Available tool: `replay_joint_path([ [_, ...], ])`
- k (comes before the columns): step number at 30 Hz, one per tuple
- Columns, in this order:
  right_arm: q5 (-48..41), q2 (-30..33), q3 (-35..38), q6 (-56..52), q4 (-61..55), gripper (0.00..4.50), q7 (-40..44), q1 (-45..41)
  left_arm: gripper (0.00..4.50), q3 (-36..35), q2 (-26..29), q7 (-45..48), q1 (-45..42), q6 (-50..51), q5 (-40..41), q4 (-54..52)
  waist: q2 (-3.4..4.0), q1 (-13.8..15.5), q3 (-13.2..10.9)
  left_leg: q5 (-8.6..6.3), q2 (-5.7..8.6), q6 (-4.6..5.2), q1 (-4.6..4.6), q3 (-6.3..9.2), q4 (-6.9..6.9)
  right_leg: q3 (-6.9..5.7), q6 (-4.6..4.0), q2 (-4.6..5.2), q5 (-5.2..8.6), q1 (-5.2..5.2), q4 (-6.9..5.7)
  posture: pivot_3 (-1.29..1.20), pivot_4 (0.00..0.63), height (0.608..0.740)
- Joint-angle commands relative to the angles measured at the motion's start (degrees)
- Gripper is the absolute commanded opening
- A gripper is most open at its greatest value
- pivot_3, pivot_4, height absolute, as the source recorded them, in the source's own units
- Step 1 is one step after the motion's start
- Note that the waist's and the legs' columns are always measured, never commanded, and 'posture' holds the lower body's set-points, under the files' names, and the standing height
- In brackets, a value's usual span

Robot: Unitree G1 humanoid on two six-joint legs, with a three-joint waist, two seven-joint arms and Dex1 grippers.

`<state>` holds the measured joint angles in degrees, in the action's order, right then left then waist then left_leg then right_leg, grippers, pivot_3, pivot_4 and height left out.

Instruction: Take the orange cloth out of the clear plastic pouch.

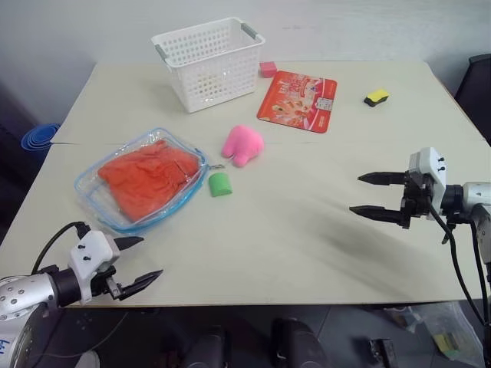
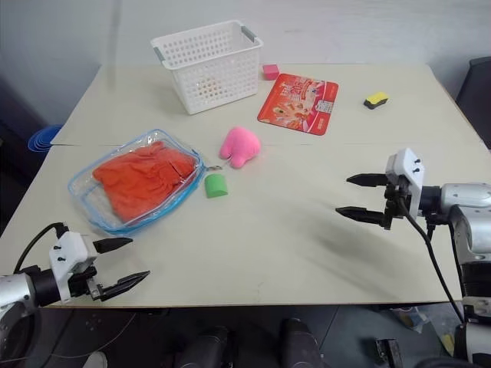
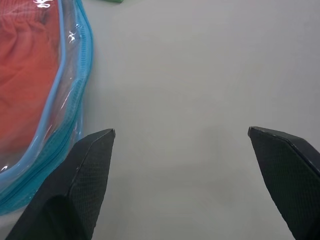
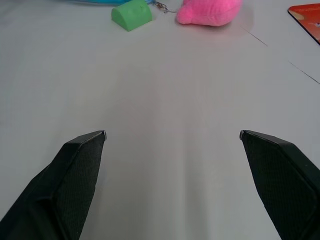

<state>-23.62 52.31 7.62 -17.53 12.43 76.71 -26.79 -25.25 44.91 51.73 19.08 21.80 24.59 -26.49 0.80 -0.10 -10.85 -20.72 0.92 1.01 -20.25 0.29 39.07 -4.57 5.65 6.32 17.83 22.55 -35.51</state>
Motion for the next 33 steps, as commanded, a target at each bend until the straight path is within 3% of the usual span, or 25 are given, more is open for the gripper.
replay_joint_path([
  [1,-0.79,-0.56,1.12,0.43,-4.21,4.5,-1.77,-0.22,4.49,-3.73,0.42,-1.54,-2.15,4.36,4.86,-1.89,0.0,0.01,0.0,0.0,0.0,0.0,0.0,0.0,0.0,0.0,0.0,0.0,0.0,0.0,0.0,0.0,0.15,0.74],
  [7,-1.36,-11.57,-4.47,-3.48,-14.67,4.5,-11.08,-3.23,4.49,-10.9,5.55,-2.22,-10.25,15.58,15.53,-0.49,-0.03,-0.42,-0.01,0.05,-0.03,-0.09,0.03,0.0,0.02,0.01,0.0,-0.03,0.0,0.03,-0.12,0.0,0.15,0.74],
  [11,5.56,-21.93,-11.43,-3.92,-13.5,4.5,-21.93,-7.43,4.49,-10.3,10.54,0.68,-10.98,13.75,11.48,2.34,-0.02,-0.79,-0.01,0.05,0.0,-0.1,-0.01,0.01,0.0,0.01,0.0,-0.03,0.0,0.12,-0.18,0.0,0.15,0.74],
  [14,10.93,-29.43,-16.45,-3.3,-8.68,4.5,-28.72,-11.25,4.49,-8.23,13.25,2.87,-11.14,9.64,6.96,6.44,-0.01,-1.29,-0.02,0.06,0.05,-0.12,-0.06,0.0,0.0,0.02,0.0,-0.03,0.0,0.23,-0.25,0.0,0.15,0.74],
  [20,17.84,-39.74,-24.3,0.33,2.99,4.5,-33.11,-16.04,4.49,-2.53,15.42,4.63,-17.66,4.82,2.7,13.81,-0.05,-1.59,-0.01,0.07,0.15,-0.09,-0.17,0.09,-0.01,-0.01,0.0,-0.02,0.0,0.28,-0.44,0.0,0.15,0.74],
  [27,21.46,-50.14,-24.22,3.84,20.78,4.5,-40.07,-23.91,4.49,2.12,14.22,4.4,-23.97,4.4,1.73,15.54,-0.05,-2.49,0.0,0.07,0.16,-0.1,-0.28,0.02,-0.03,0.03,0.0,-0.05,0.0,0.58,-0.65,0.0,0.15,0.74],
  [33,24.33,-53.07,-23.71,8.62,31.31,4.5,-43.22,-27.67,4.49,3.43,13.3,3.93,-23.83,4.08,1.46,14.31,-0.05,-3.45,0.0,0.07,0.17,-0.1,-0.31,-0.01,-0.06,0.07,0.0,-0.06,0.0,0.73,-0.83,0.0,0.15,0.74],
])
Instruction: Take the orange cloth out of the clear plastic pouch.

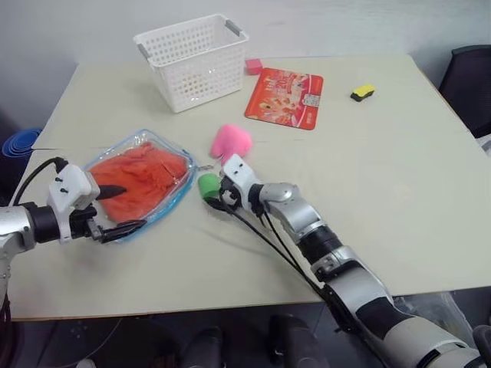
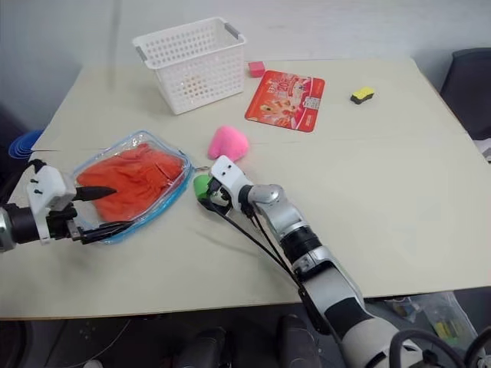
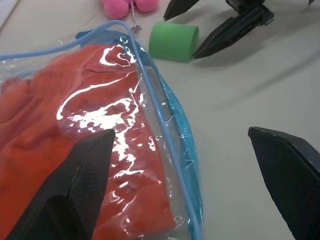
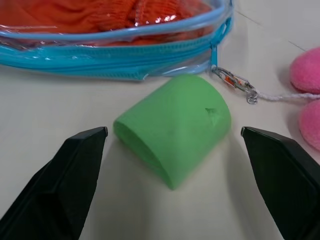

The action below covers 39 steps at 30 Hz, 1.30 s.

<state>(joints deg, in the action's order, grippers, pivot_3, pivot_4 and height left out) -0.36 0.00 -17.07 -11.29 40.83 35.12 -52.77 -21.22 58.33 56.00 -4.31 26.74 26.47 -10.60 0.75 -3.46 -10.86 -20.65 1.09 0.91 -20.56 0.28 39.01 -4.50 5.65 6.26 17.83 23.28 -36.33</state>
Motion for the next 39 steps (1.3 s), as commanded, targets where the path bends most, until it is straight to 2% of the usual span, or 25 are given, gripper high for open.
replay_joint_path([
  [1,1.14,-0.91,1.35,3.11,3.99,4.32,-1.83,-2.05,4.5,-0.5,-0.25,-0.44,-0.47,-0.85,-0.4,-1.72,0.0,-0.18,0.0,0.0,0.0,0.0,0.0,-0.03,0.02,0.03,0.0,0.0,0.0,0.04,-0.09,0.0,0.15,0.74],
  [3,0.94,-1.11,1.95,4.64,5.23,3.9,-1.54,-2.51,4.5,-0.42,-0.51,-0.64,-0.32,-0.82,-0.3,-2.18,0.0,-0.23,0.0,0.02,-0.01,-0.04,0.0,-0.08,0.02,0.07,0.0,0.0,0.0,0.07,-0.12,0.0,0.15,0.74],
  [9,0.57,-1.26,3.15,6.02,4.88,2.0,0.0,-2.57,4.5,0.16,-1.22,-0.79,-0.7,-0.54,0.03,-3.16,0.0,-0.21,0.0,0.04,-0.01,-0.06,0.0,-0.07,0.04,0.1,0.0,0.01,0.0,0.09,-0.17,0.0,0.15,0.74],
  [14,-0.35,0.2,4.77,4.23,0.2,0.9,-0.29,-0.41,4.5,2.41,-2.09,-0.9,-2.08,0.1,0.88,-4.98,0.0,-0.11,0.0,0.04,-0.01,-0.06,0.0,-0.07,0.04,0.13,0.0,0.02,0.0,0.1,-0.17,0.0,0.15,0.74],
  [19,-2.4,6.95,9.28,-2.62,-15.3,0.9,-0.76,6.37,4.5,7.48,-4.87,-1.36,-6.3,2.37,3.0,-9.6,-0.01,1.15,0.01,0.05,0.09,-0.02,-0.09,0.03,0.06,0.11,0.0,0.1,0.0,0.11,-0.18,0.0,0.15,0.74],
  [22,-4.28,17.84,18.21,-10.45,-27.93,0.9,-2.18,13.47,4.5,14.28,-11.24,-3.25,-14.37,5.71,5.79,-12.36,-0.01,2.87,0.02,0.09,0.24,0.08,-0.52,0.23,0.24,0.06,0.01,0.2,-0.01,0.29,-0.16,0.0,0.15,0.74],
  [25,-3.86,27.7,26.19,-14.87,-31.27,0.9,-5.13,19.26,4.5,20.09,-17.0,-4.25,-20.59,6.28,5.0,-12.42,-0.04,4.02,0.03,0.06,0.45,0.18,-0.78,0.56,0.51,0.04,0.06,0.22,-0.04,0.24,-0.15,0.0,0.15,0.74],
  [28,-3.43,35.63,32.42,-15.43,-28.95,0.9,-6.84,24.28,4.5,24.21,-22.71,-5.44,-26.39,6.13,4.07,-9.77,-0.05,4.05,0.02,0.07,0.54,0.26,-0.76,0.36,0.47,0.07,0.1,0.14,-0.05,0.24,-0.12,0.0,0.15,0.74],
  [31,-3.62,40.0,36.98,-14.56,-24.18,0.9,-8.99,27.54,4.5,27.58,-26.56,-5.05,-30.09,4.79,2.39,-6.48,-0.06,3.2,0.02,0.09,0.35,0.28,-0.62,-0.08,0.36,0.11,0.13,0.02,-0.06,0.26,-0.09,0.0,0.15,0.74],
  [36,-7.27,41.38,43.2,-14.24,-15.86,0.9,-10.9,28.74,4.5,32.27,-29.49,-1.68,-33.09,1.1,-0.92,-1.96,-0.08,2.11,0.01,0.23,0.06,0.22,-0.21,-0.79,0.13,0.17,0.16,-0.11,-0.08,0.26,-0.09,0.0,0.15,0.74],
  [39,-11.26,40.26,45.82,-14.94,-14.03,1.58,-10.42,27.96,4.5,32.95,-29.7,-0.01,-33.52,0.2,-1.34,-1.14,-0.09,1.93,0.0,0.26,0.03,0.21,-0.06,-0.83,0.12,0.28,0.16,-0.11,-0.08,0.19,-0.15,0.0,0.15,0.74],
])
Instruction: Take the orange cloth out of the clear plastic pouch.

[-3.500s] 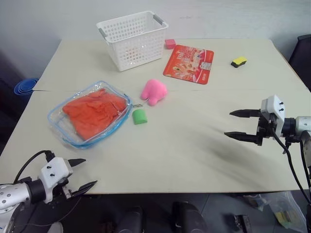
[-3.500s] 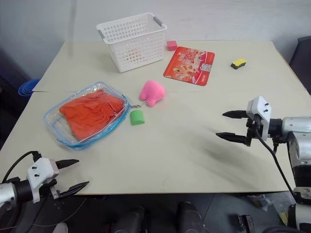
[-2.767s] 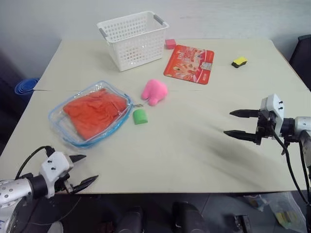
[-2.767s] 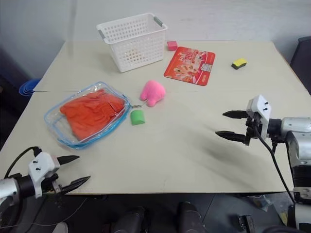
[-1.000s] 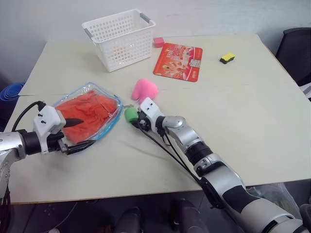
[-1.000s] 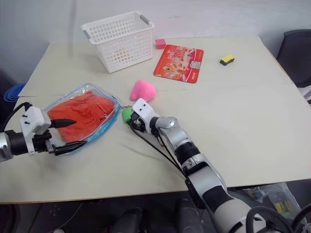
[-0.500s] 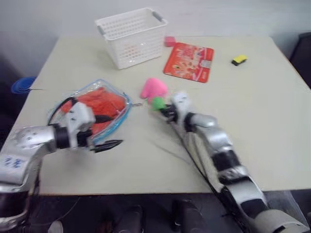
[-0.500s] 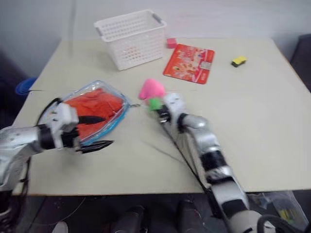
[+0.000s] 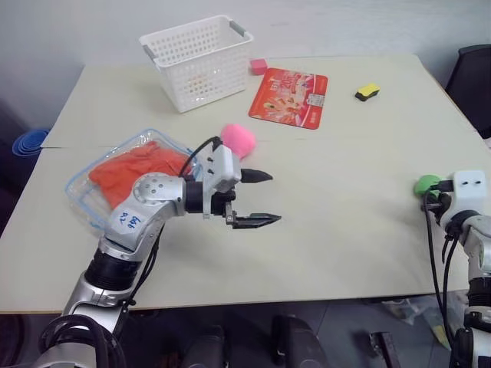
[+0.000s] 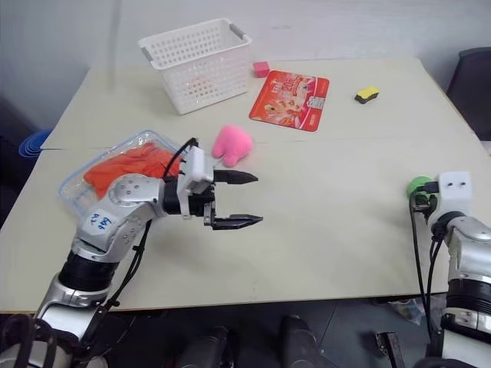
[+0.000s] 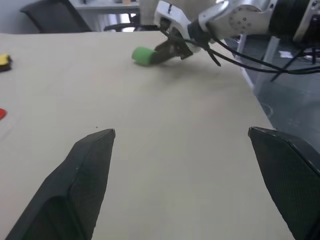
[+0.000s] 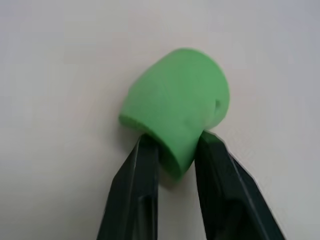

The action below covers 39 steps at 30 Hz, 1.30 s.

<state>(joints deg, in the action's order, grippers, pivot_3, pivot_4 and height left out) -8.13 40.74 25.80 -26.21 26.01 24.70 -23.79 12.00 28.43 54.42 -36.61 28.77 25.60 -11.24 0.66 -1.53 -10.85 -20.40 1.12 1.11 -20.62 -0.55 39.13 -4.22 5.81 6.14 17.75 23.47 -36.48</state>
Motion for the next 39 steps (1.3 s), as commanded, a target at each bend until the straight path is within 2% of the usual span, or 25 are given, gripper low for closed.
replay_joint_path([
  [1,-4.25,-0.6,3.11,0.12,0.84,1.94,0.33,-0.9,4.5,-0.29,0.22,2.11,-1.2,-1.97,-0.41,-0.44,0.0,0.0,0.0,0.0,0.0,0.0,0.02,-0.01,0.01,0.03,0.0,0.0,0.0,0.0,-0.01,0.0,0.15,0.74],
  [3,-4.68,-0.26,2.7,0.3,0.02,2.69,0.87,0.0,4.5,-0.52,0.31,2.75,-1.08,-2.14,-0.29,-0.43,0.0,0.01,0.0,0.0,-0.01,0.0,0.02,0.0,0.01,0.18,0.0,0.01,0.0,-0.01,0.0,0.0,0.15,0.74],
  [8,-6.75,2.09,3.23,-1.49,-5.92,4.28,2.82,2.83,4.5,-0.87,1.05,3.4,0.36,-3.2,-0.93,-1.43,0.01,0.32,0.0,0.0,0.01,0.0,0.02,0.04,0.01,0.55,0.0,0.01,0.0,0.0,0.01,0.0,0.15,0.74],
  [9,-6.75,2.66,3.32,-1.54,-6.84,4.47,3.0,3.29,4.5,-0.99,1.18,3.27,0.56,-3.31,-1.01,-1.61,0.01,0.4,0.0,0.0,0.02,0.0,0.02,0.04,0.02,0.55,0.0,0.01,0.0,-0.01,0.01,0.0,0.15,0.74],
  [11,-6.98,4.5,3.78,-1.43,-9.69,4.47,3.91,3.76,4.5,-1.9,1.87,2.24,1.26,-2.82,-1.17,-2.61,0.01,0.62,0.0,0.0,0.06,0.0,0.02,0.03,0.02,0.57,0.01,0.02,-0.01,0.0,0.02,0.0,0.15,0.74],
  [16,-13.6,9.95,2.51,-1.9,-18.98,4.47,16.33,3.28,4.5,-3.95,7.42,-2.54,4.22,1.75,-4.29,-7.07,0.02,0.57,0.0,0.0,-0.01,0.0,0.02,0.02,0.02,0.64,0.02,-0.01,-0.01,0.01,0.04,0.0,0.15,0.74],
  [18,-15.83,12.37,-0.68,-1.64,-22.77,4.47,22.72,1.76,4.5,-4.47,10.68,-6.29,5.41,5.01,-7.74,-9.07,0.01,0.62,-0.01,-0.01,-0.03,-0.01,0.04,0.03,0.02,0.62,0.02,-0.04,-0.01,-0.01,0.05,0.0,0.15,0.74],
  [22,-23.94,14.0,-8.25,-5.06,-32.27,4.47,35.63,-4.26,4.5,-5.89,17.38,-16.77,9.07,19.99,-15.39,-12.43,-0.04,0.34,-0.04,-0.01,-0.07,-0.01,0.07,0.04,0.01,0.68,0.02,-0.1,-0.01,-0.02,0.07,0.0,0.15,0.74],
  [27,-31.25,15.26,-16.58,-7.88,-40.07,4.47,49.42,-8.48,4.5,-5.33,25.35,-23.6,17.18,27.4,-23.88,-21.85,-0.13,1.08,-0.09,-0.09,-0.18,-0.08,-0.03,0.22,-0.04,0.64,0.02,-0.16,-0.01,0.0,0.23,0.0,0.15,0.74],
  [29,-33.51,14.85,-18.74,-9.43,-41.75,4.47,51.92,-10.97,4.5,-4.54,27.93,-26.01,20.57,28.96,-27.55,-25.5,-0.13,1.66,-0.09,-0.13,-0.16,-0.01,-0.16,0.23,0.02,0.64,0.05,-0.1,-0.03,0.03,0.39,0.0,0.15,0.74],
  [33,-35.68,11.49,-21.51,-10.96,-40.67,4.47,52.39,-16.77,4.5,-6.1,25.73,-27.22,25.9,34.19,-26.5,-31.14,-0.14,2.9,-0.09,-0.14,-0.01,0.02,-0.47,0.52,0.14,0.53,0.12,0.06,-0.09,0.09,0.56,0.0,0.15,0.74],
  [39,-34.19,9.67,-24.27,-8.99,-39.22,4.47,54.89,-18.29,4.5,-5.56,27.41,-30.58,27.16,31.67,-31.0,-25.66,-0.15,2.97,-0.08,-0.15,0.1,0.04,-0.56,0.73,0.15,0.27,0.12,0.15,-0.09,0.06,0.57,0.0,0.15,0.74],
])
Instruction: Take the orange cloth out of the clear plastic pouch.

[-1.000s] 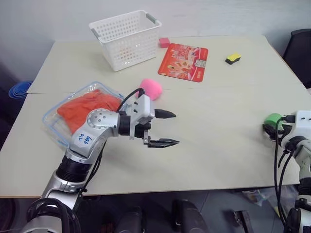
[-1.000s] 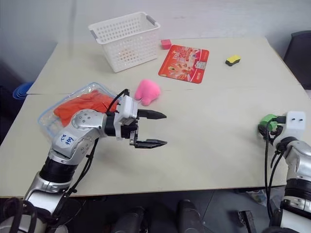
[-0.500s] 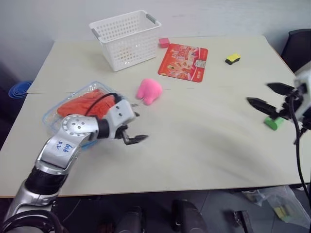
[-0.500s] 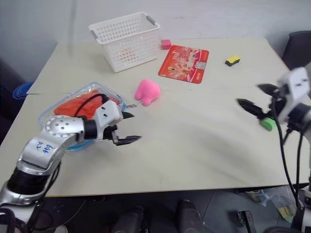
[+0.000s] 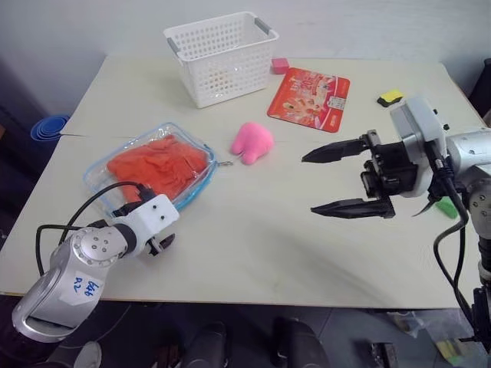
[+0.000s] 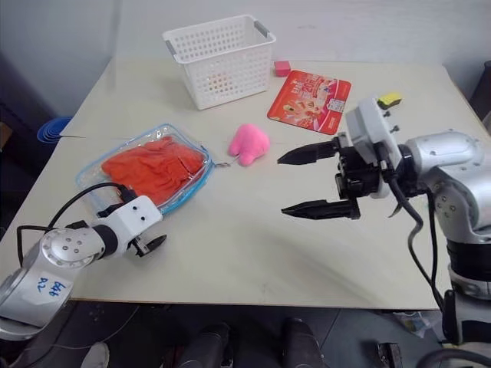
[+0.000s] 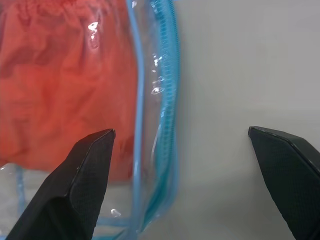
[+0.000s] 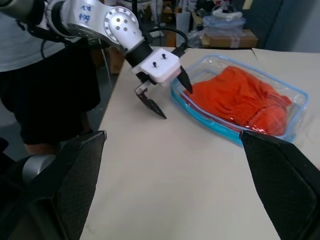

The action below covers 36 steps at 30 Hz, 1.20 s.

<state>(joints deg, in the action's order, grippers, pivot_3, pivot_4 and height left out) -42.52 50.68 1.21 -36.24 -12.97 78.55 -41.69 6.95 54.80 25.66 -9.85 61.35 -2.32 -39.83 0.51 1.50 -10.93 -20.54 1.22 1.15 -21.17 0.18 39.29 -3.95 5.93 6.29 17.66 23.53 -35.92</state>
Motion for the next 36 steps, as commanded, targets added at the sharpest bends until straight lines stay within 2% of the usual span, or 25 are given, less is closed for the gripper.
replay_joint_path([
  [1,0.3,-0.34,0.17,1.15,-0.1,4.47,1.06,-0.47,4.5,-0.31,1.05,-1.91,0.31,-1.59,-3.37,3.74,0.0,-0.08,0.0,0.0,0.0,0.0,0.0,-0.01,0.0,-0.01,0.0,0.0,0.0,0.0,-0.01,0.0,0.15,0.74],
  [4,0.27,-0.66,0.09,1.07,0.18,4.47,0.95,-0.72,4.5,-0.21,0.26,-2.26,0.08,-2.52,-4.08,6.34,0.01,-0.28,0.0,0.04,-0.01,-0.02,0.05,-0.05,0.0,-0.02,0.0,0.0,0.0,0.0,-0.05,0.0,0.15,0.74],
  [7,0.63,-0.41,0.18,1.47,0.3,4.5,1.32,-0.21,3.94,-0.85,-0.96,-1.74,1.05,-2.27,-3.42,6.86,0.02,-0.34,0.01,0.06,-0.02,-0.03,0.1,-0.08,0.0,0.0,0.0,-0.01,0.0,0.0,-0.07,0.0,0.15,0.74],
  [16,0.54,0.52,1.84,1.18,0.31,4.5,0.38,0.74,1.08,-2.27,-1.2,-0.81,3.84,-2.75,-3.28,6.45,0.02,-0.52,0.01,0.07,-0.04,-0.03,0.1,-0.08,0.0,0.01,0.0,-0.01,0.0,0.01,-0.09,0.0,0.15,0.74],
  [19,1.75,0.87,2.35,2.3,0.01,4.5,-0.69,2.31,0.2,-3.11,-0.67,-0.49,4.42,-3.8,-3.44,7.02,0.02,-0.48,0.01,0.07,-0.04,-0.03,0.08,-0.07,0.0,0.0,0.0,0.0,0.0,0.01,-0.09,0.0,0.15,0.74],
  [20,2.01,0.95,2.48,2.6,-0.14,4.5,-1.0,2.7,0.04,-3.32,-0.42,-0.33,4.62,-4.33,-3.51,7.21,0.02,-0.48,0.01,0.07,-0.03,-0.03,0.08,-0.07,0.0,0.0,0.0,0.0,0.0,0.01,-0.09,0.0,0.15,0.74],
  [23,2.07,0.99,3.31,2.55,-0.46,4.5,-2.09,3.53,0.04,-3.53,0.72,0.53,5.17,-7.85,-3.75,7.95,0.02,-0.52,0.01,0.07,-0.04,-0.03,0.08,-0.08,0.0,0.01,0.0,0.0,0.0,0.01,-0.08,0.0,0.15,0.74],
  [28,2.2,1.75,5.67,2.16,-0.92,4.5,-4.11,5.4,0.04,-3.33,4.93,5.97,6.5,-26.16,-3.64,9.55,0.02,-0.33,0.01,0.07,-0.02,-0.03,0.08,-0.07,-0.01,-0.01,0.0,0.03,0.0,0.02,-0.05,0.0,0.15,0.74],
  [32,2.67,3.0,8.0,2.13,-1.6,4.5,-5.57,8.02,0.04,-3.61,3.31,10.52,3.11,-43.53,-0.77,11.87,0.02,0.25,0.01,0.07,0.06,-0.01,-0.01,0.0,0.0,-0.12,0.0,0.13,0.0,0.01,-0.02,0.0,0.15,0.74],
  [36,3.99,5.15,10.57,2.82,-1.07,4.5,-6.43,11.39,0.04,0.14,0.6,15.9,-2.7,-56.16,-0.28,16.23,0.02,0.31,0.01,0.06,0.18,0.04,-0.11,0.11,0.03,-0.31,0.01,0.22,-0.01,-0.02,-0.03,0.0,0.15,0.74],
])
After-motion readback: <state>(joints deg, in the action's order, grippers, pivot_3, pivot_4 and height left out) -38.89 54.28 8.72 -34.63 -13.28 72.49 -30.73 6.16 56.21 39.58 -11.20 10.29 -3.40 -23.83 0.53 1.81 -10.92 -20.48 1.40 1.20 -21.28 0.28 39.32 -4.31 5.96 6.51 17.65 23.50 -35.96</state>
